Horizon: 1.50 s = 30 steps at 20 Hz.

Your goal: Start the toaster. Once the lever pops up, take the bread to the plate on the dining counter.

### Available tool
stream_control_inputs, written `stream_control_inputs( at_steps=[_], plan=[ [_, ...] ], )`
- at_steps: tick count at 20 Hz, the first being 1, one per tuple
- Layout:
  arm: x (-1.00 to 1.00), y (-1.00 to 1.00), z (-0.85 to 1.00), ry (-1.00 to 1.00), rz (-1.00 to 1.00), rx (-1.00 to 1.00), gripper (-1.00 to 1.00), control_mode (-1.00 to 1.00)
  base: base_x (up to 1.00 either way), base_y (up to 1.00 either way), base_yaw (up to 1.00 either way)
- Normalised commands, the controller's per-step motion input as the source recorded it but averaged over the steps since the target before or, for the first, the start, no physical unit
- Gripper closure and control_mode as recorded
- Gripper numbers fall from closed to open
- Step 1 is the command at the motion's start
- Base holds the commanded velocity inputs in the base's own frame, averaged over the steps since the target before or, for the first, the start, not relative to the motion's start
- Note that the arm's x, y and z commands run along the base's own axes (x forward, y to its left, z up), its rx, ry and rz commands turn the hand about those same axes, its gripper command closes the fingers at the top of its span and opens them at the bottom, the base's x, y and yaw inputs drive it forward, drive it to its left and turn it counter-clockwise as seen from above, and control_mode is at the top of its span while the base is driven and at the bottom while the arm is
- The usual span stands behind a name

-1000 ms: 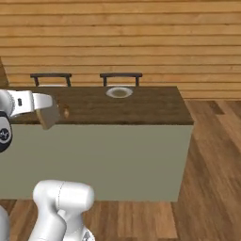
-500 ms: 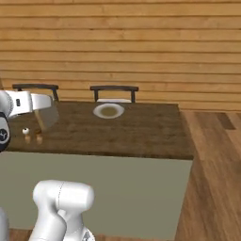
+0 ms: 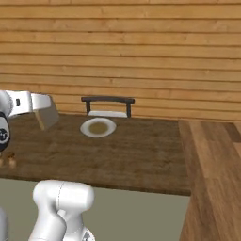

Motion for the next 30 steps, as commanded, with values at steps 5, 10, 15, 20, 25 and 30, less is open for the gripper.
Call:
stream_control_inputs(
  at_steps=[5,10,15,20,25,30],
  plan=[
    [0.0,0.0,0.0,0.0,0.0,0.0,1.0,1.0,0.26,-0.42,0.09],
    [0.12,-0.08,0.0,0.01,0.02,0.04,1.0,-1.0,0.24,-0.23,0.07],
    [0.96,-0.57,-0.05,0.1,0.19,0.26,1.0,-1.0,0.0,0.0,0.0],
    [1.0,-0.58,-0.61,0.16,0.24,0.25,1.0,-1.0,0.0,0.0,0.0],
    [1.0,-0.61,-0.9,0.05,0.33,0.14,1.0,-1.0,0.0,0.0,0.0],
    [0.97,-0.11,-0.57,0.1,0.26,0.15,1.0,-1.0,0.0,0.0,0.0]
  ],
)
